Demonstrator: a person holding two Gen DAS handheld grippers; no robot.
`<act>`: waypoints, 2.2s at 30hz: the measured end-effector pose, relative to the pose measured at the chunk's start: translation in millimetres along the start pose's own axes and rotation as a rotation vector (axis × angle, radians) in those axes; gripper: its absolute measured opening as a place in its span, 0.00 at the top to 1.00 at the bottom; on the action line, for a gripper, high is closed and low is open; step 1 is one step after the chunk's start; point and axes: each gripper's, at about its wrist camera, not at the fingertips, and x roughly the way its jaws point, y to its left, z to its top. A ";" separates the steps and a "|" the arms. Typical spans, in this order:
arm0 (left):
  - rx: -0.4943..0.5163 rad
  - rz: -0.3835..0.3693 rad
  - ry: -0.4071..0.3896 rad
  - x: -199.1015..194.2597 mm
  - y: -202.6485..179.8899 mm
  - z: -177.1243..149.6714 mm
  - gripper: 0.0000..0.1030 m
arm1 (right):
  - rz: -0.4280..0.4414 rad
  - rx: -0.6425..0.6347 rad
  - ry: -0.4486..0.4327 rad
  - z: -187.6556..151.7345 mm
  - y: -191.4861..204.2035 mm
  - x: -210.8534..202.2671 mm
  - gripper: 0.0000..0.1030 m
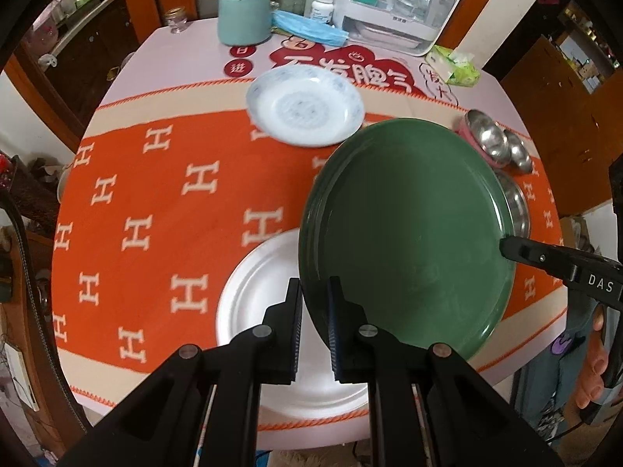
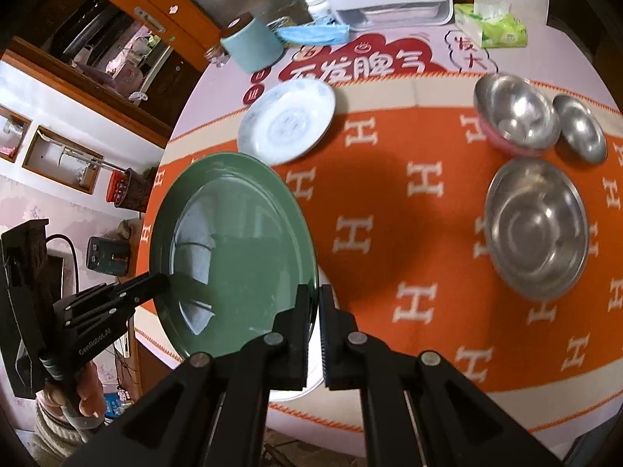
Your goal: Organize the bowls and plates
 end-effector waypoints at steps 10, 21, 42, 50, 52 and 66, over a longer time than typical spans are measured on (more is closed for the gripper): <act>-0.002 -0.005 0.055 46.1 43.7 -56.2 0.90 | -0.027 0.031 0.010 -55.9 19.7 52.7 0.96; -0.018 0.005 0.137 109.4 66.4 -76.2 0.90 | -0.073 0.082 0.048 -74.3 13.5 106.4 0.96; 0.048 0.066 0.125 121.7 53.2 -68.8 0.90 | -0.146 0.060 0.085 -75.1 8.2 130.6 0.93; 0.070 0.067 0.076 105.2 52.6 -64.8 0.67 | -0.202 0.000 0.064 -72.2 20.6 123.4 0.89; 0.072 0.063 0.070 100.8 52.5 -64.9 0.65 | -0.205 -0.011 0.054 -71.6 22.5 119.4 0.87; 0.040 0.023 0.001 66.8 48.6 -68.6 0.26 | -0.196 -0.042 0.029 -81.8 33.3 107.6 0.83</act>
